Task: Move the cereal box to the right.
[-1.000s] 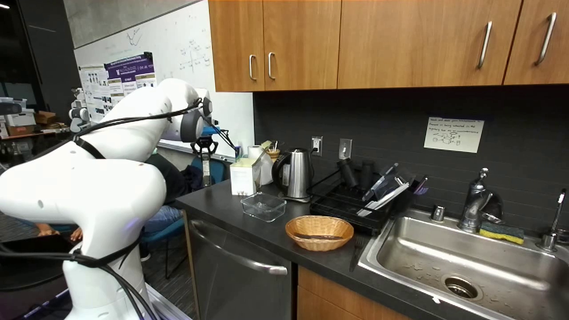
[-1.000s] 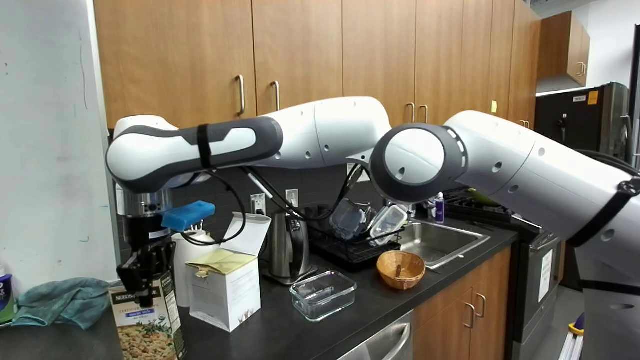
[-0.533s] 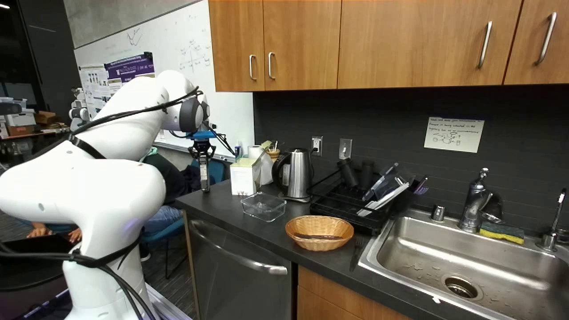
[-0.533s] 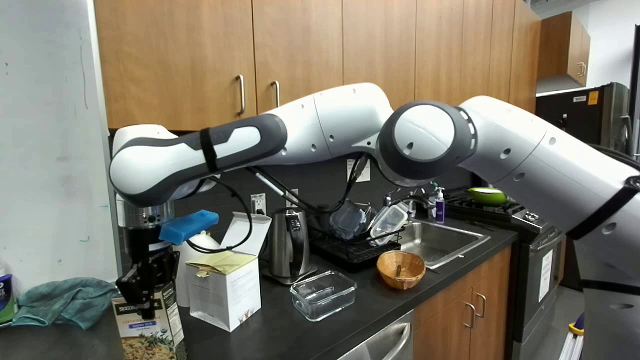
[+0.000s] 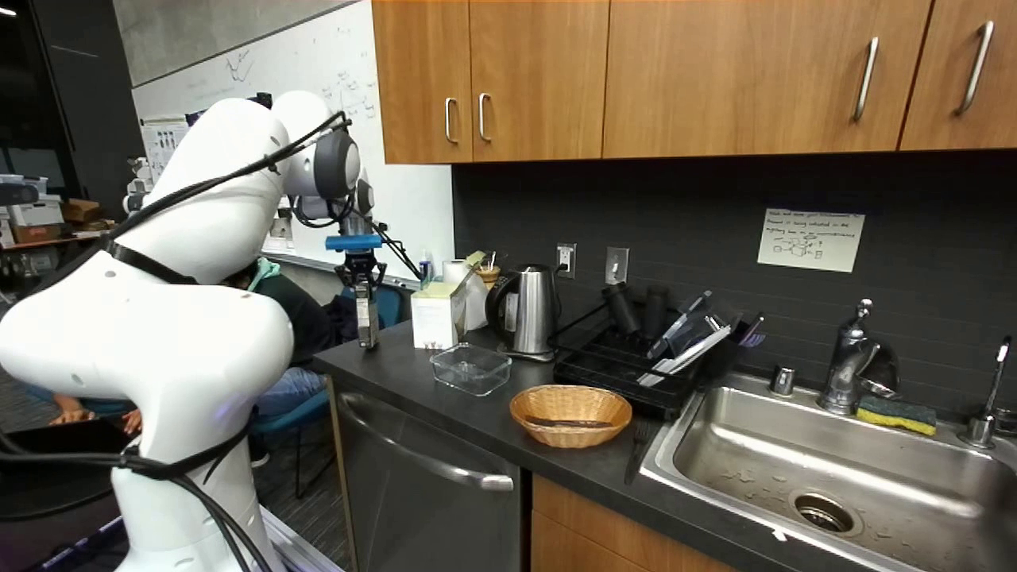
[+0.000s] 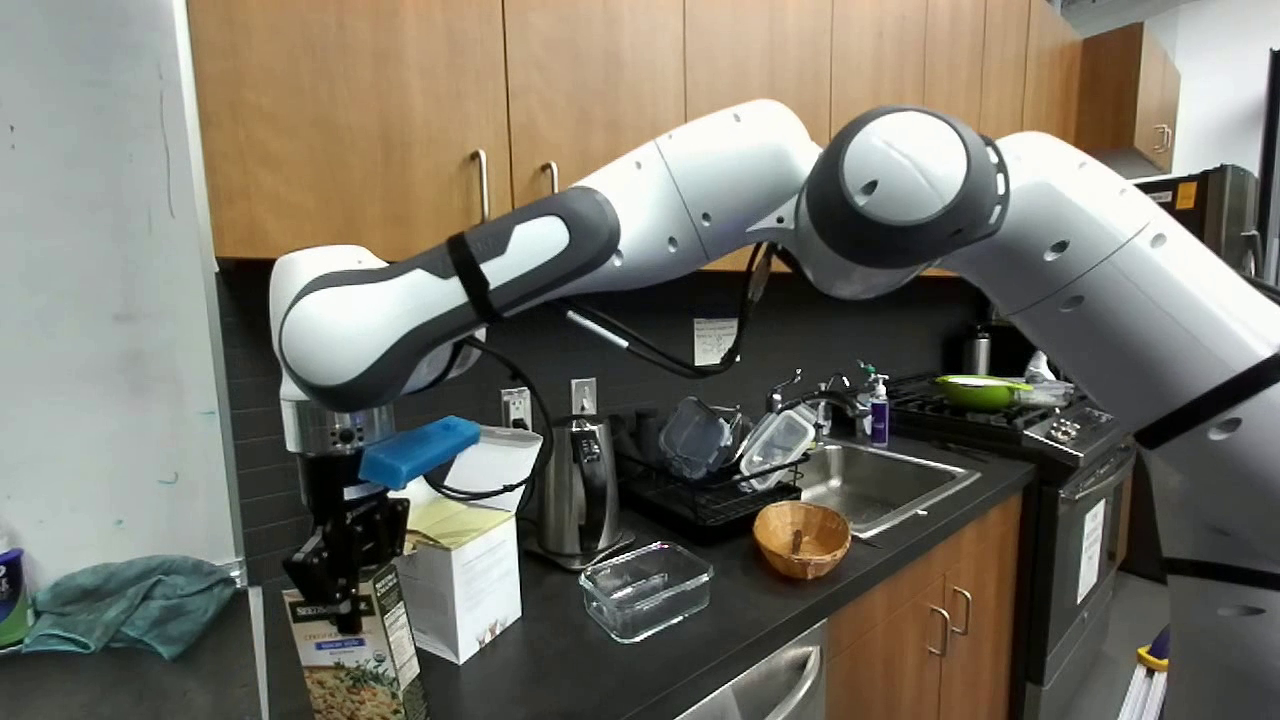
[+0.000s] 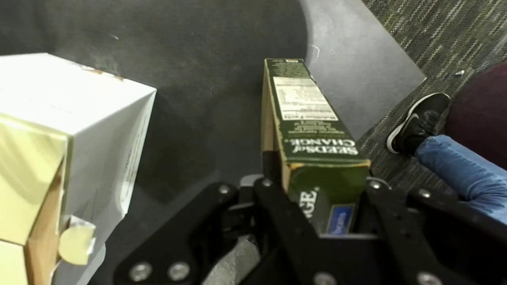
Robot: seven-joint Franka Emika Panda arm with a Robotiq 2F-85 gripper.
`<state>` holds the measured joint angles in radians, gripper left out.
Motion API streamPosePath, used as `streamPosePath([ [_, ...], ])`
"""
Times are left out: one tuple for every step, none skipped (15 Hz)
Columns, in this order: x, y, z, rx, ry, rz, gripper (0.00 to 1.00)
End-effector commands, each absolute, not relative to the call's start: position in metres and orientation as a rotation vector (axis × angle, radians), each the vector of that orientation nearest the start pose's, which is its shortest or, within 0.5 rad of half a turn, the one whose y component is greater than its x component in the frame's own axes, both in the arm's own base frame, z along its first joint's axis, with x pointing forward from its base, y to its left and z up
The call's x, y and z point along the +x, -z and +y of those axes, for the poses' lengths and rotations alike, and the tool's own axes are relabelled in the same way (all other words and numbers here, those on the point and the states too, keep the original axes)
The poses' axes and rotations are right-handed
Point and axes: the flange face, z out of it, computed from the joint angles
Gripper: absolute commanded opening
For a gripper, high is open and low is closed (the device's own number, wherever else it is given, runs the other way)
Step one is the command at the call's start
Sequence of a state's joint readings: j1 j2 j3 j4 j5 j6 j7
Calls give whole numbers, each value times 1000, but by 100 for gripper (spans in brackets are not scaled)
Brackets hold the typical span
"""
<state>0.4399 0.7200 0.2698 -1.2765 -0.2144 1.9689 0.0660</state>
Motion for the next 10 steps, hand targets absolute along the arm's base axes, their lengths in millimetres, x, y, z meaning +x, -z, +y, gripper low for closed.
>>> streamPosePath([
  [562,-345,412,-3026,9,-968,12],
  [554,-344,408,-3034,6,-950,12],
  [546,-344,404,-3047,13,-919,12],
  [538,-342,400,-3060,19,-891,12],
  [532,-342,396,-3069,24,-854,12],
  [526,-342,391,-3083,35,-815,12],
  [521,-341,387,-3094,47,-773,12],
  [515,-341,383,-3110,61,-726,12],
  [511,-341,378,-3120,69,-693,12],
  [508,-340,374,-3137,81,-654,12],
])
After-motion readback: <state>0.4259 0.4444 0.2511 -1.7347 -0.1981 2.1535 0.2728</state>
